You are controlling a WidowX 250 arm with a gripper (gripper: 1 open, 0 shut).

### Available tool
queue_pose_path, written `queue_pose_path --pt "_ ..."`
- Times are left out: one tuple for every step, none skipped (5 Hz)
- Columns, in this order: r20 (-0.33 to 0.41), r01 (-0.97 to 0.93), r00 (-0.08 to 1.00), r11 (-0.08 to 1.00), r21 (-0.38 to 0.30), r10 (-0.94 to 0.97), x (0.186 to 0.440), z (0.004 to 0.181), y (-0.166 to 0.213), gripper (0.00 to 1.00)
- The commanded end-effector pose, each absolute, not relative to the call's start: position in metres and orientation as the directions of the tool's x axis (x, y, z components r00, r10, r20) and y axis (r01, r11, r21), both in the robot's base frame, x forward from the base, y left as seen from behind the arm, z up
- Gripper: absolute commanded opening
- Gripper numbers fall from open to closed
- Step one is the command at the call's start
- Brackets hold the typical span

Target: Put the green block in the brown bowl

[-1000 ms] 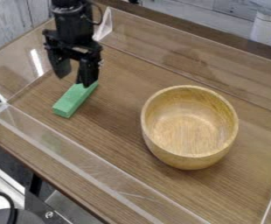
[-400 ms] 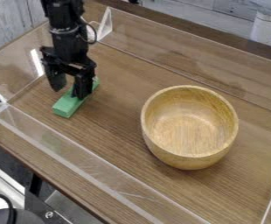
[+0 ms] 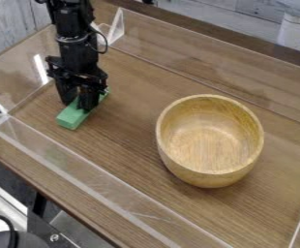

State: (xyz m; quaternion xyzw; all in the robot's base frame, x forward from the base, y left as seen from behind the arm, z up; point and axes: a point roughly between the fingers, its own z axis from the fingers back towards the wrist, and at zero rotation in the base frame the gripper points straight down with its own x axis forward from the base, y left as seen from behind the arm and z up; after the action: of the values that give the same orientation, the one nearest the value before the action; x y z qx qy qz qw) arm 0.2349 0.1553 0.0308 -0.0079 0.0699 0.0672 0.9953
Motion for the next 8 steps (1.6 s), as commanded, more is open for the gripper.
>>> queue_pose_path --pt "-0.088 -0.132 0.987 0.991 0.021 0.133 0.243 0.048 0.160 0.00" --pt "-0.082 -0.129 0.988 0.991 0.023 0.130 0.244 0.054 0.158 0.00" --pt "-0.075 -0.126 0.989 0.992 0.025 0.128 0.246 0.060 0.156 0.00" --pt "-0.060 -0.120 0.991 0.992 0.025 0.121 0.249 0.070 0.151 0.00" --pt "-0.047 -0.114 0.992 0.993 0.024 0.115 0.252 0.079 0.147 0.00" --pt "-0.031 -0.089 0.995 0.996 0.014 0.090 0.258 0.090 0.135 0.00" --pt "-0.007 -0.031 1.000 1.000 0.002 0.031 0.269 0.105 0.105 0.00" --pt "0.010 0.056 0.998 0.998 -0.007 -0.056 0.284 0.115 0.061 0.00"
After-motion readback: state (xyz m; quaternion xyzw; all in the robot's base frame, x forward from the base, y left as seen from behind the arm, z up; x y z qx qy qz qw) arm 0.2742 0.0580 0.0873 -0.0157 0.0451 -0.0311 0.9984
